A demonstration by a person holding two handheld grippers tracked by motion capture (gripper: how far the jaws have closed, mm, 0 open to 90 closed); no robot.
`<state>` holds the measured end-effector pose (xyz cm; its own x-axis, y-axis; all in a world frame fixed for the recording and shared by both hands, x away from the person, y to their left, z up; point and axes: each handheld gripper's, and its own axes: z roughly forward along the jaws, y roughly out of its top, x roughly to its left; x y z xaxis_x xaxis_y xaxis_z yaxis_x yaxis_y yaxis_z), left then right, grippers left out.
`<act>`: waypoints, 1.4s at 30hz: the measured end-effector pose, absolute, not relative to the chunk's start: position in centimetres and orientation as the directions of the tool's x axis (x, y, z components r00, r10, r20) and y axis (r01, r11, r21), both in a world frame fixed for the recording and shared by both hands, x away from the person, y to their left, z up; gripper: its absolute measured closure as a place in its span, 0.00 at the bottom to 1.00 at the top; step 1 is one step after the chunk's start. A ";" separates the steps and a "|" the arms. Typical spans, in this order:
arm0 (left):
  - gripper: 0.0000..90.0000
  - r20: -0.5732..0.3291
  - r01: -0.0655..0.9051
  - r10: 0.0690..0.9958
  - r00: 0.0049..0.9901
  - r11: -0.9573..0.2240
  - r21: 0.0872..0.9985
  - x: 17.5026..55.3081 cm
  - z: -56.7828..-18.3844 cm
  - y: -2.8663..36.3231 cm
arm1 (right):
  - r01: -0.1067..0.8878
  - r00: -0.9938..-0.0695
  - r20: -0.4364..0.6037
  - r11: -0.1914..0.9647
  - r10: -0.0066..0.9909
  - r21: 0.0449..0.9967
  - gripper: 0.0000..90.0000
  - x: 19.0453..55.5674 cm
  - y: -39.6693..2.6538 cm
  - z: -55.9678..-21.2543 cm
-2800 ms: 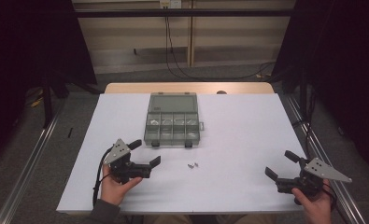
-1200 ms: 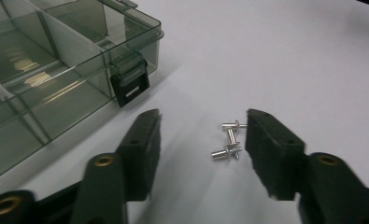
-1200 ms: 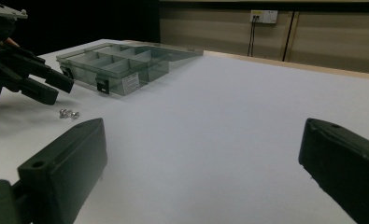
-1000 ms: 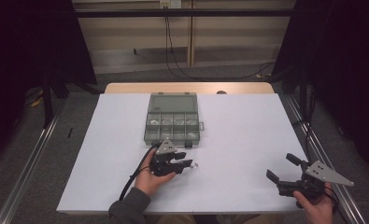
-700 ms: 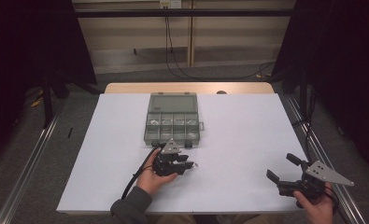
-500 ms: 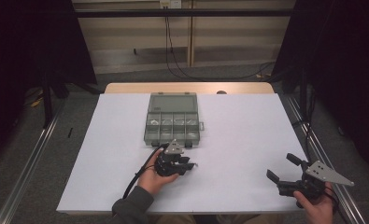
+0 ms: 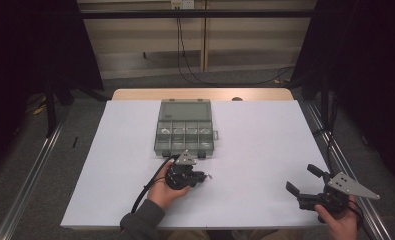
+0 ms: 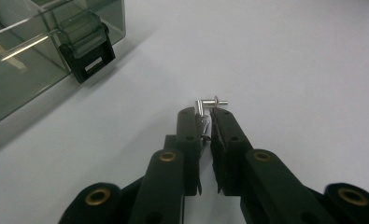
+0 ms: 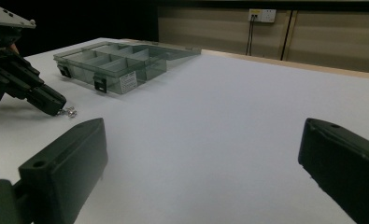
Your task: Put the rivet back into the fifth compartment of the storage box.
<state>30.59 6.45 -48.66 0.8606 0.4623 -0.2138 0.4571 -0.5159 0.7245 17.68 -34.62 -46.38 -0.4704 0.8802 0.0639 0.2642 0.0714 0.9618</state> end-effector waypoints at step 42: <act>0.92 -0.246 0.488 0.572 0.782 -0.317 0.814 32.6 -45.7 11.3 | 0.260 -0.476 0.061 0.074 0.877 0.963 0.01 17.7 -34.5 -46.3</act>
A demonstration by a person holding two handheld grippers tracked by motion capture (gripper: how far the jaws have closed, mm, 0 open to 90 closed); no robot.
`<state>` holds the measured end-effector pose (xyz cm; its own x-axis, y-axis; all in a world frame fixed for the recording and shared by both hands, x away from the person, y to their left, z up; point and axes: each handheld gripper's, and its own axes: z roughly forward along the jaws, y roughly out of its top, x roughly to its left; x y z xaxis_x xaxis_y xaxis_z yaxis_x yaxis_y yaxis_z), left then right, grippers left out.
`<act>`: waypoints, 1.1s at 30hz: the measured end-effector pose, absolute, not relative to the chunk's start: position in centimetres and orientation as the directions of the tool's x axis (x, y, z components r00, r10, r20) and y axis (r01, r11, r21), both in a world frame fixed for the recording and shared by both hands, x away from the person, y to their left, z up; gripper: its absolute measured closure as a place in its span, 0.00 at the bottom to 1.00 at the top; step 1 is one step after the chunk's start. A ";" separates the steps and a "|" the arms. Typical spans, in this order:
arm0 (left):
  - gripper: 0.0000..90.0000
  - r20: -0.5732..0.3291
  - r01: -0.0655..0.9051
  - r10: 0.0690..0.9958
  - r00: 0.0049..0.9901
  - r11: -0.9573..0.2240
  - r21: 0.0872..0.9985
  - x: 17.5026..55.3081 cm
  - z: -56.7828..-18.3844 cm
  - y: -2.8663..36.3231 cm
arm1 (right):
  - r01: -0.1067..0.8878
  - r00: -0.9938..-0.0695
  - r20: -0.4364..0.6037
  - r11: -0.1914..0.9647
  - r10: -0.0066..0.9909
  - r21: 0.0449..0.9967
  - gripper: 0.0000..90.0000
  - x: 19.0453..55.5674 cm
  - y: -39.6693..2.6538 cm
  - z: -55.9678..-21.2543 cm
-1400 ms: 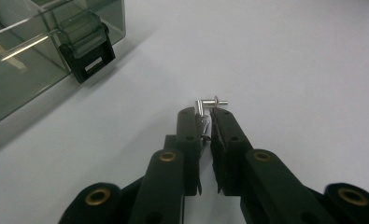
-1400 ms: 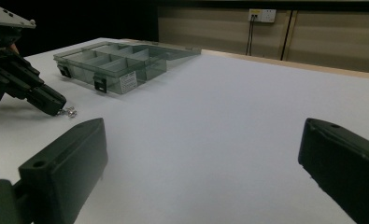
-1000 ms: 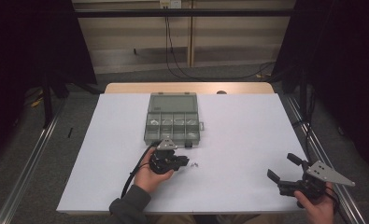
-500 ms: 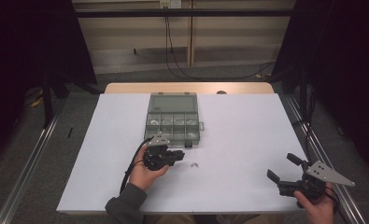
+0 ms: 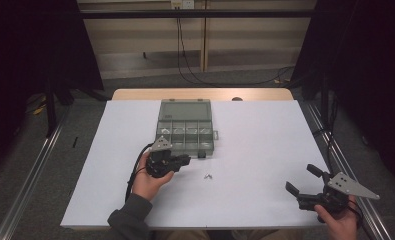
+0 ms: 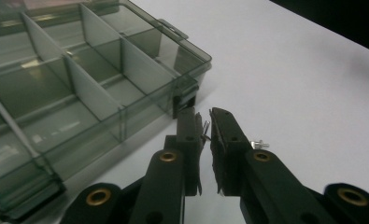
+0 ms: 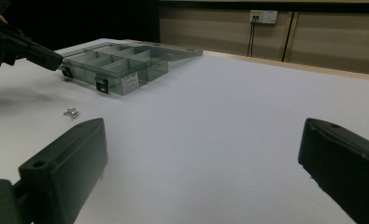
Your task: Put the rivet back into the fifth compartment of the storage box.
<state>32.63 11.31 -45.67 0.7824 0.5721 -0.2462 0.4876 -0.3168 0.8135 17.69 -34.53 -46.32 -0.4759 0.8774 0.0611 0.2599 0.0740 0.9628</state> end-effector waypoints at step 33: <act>0.92 -0.233 0.489 0.706 0.669 -0.182 0.853 35.1 -45.4 15.6 | 0.256 -0.473 0.062 0.069 0.879 0.964 0.01 17.7 -34.6 -46.3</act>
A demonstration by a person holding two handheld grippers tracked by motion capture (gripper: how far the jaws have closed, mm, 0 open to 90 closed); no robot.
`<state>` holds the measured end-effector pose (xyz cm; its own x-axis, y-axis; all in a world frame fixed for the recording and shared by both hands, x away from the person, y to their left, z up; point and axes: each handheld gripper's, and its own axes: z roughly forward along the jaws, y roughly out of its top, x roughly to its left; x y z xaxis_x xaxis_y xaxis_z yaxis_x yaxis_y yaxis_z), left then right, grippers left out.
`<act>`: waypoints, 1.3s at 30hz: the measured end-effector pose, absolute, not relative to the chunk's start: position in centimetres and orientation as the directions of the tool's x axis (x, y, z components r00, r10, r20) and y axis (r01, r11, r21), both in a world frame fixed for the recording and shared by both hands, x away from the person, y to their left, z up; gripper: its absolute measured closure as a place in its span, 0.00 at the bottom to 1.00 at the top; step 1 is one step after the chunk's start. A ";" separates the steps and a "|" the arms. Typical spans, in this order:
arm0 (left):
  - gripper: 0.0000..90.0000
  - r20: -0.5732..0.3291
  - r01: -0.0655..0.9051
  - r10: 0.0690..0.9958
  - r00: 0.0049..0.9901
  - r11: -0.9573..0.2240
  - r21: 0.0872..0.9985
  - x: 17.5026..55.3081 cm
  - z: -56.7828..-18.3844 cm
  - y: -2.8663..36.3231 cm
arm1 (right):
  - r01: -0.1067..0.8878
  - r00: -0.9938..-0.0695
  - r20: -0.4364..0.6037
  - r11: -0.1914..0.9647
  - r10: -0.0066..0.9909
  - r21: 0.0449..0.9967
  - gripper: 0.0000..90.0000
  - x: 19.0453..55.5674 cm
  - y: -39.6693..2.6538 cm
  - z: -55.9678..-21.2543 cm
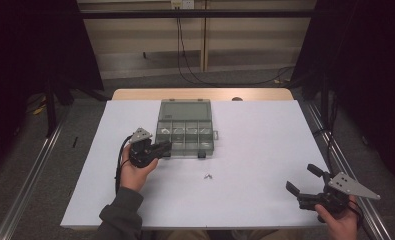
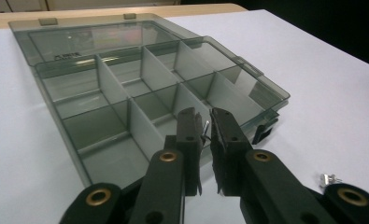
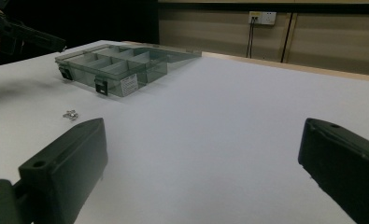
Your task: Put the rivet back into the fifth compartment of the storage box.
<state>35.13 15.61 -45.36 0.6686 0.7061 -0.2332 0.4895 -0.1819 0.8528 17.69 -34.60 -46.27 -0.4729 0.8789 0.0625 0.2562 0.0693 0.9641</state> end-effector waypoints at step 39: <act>0.90 -0.190 0.465 0.773 0.605 -0.151 0.872 36.6 -46.1 16.7 | 0.256 -0.478 0.062 0.071 0.876 0.964 0.01 17.7 -34.5 -46.3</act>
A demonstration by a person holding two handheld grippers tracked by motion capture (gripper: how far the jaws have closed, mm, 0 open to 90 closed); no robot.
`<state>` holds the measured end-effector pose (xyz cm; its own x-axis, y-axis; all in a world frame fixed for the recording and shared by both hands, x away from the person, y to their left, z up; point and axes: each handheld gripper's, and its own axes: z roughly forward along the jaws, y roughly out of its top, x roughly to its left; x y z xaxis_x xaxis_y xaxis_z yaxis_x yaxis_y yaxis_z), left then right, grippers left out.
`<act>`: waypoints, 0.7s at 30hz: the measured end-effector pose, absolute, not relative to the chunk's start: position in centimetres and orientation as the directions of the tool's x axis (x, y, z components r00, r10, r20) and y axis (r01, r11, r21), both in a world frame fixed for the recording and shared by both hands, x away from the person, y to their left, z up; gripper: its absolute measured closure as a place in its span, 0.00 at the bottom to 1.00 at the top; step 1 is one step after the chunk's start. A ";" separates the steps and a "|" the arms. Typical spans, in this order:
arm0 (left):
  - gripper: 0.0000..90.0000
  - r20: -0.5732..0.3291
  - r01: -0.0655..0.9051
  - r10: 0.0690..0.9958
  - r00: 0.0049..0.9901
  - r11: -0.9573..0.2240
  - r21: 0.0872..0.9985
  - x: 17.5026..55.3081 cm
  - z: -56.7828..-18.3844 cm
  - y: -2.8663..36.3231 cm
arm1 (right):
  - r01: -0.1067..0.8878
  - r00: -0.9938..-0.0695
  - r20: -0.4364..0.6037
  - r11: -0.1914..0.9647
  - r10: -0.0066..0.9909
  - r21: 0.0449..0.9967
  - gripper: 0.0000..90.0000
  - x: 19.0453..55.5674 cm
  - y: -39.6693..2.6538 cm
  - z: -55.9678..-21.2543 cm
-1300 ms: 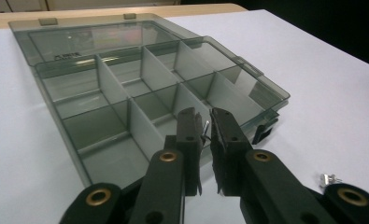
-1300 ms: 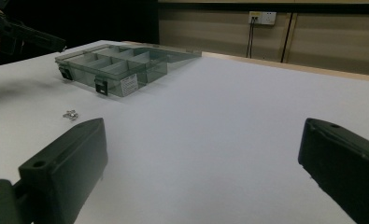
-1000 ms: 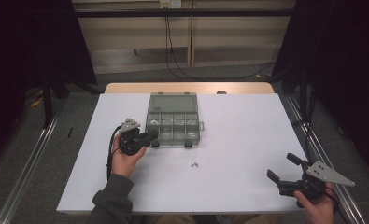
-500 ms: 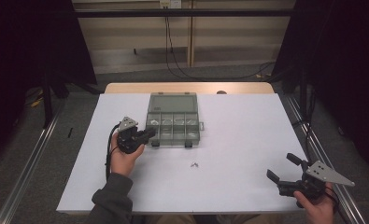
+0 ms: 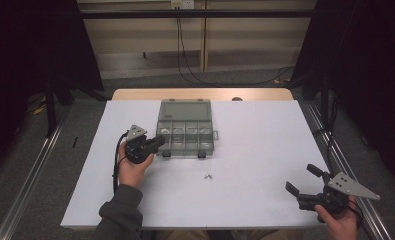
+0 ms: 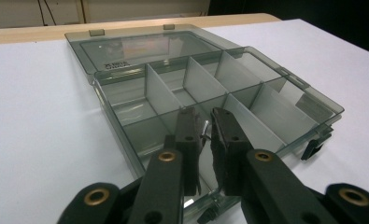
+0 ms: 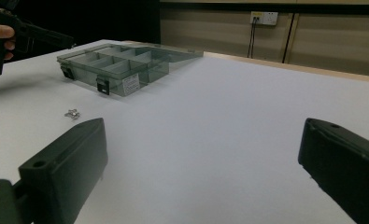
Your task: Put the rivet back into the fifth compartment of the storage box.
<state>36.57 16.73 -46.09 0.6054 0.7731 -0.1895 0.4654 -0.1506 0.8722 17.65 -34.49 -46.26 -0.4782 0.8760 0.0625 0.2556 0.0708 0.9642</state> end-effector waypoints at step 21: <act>0.69 -0.247 0.455 0.705 0.664 -0.119 0.882 35.3 -45.5 15.9 | 0.256 -0.484 0.060 0.075 0.873 0.964 0.01 17.7 -34.4 -46.2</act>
<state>35.25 15.94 -45.49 0.6645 0.7052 -0.2472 0.4551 -0.1195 0.8824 17.69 -34.45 -46.23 -0.4839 0.8730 0.0604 0.2558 0.0751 0.9638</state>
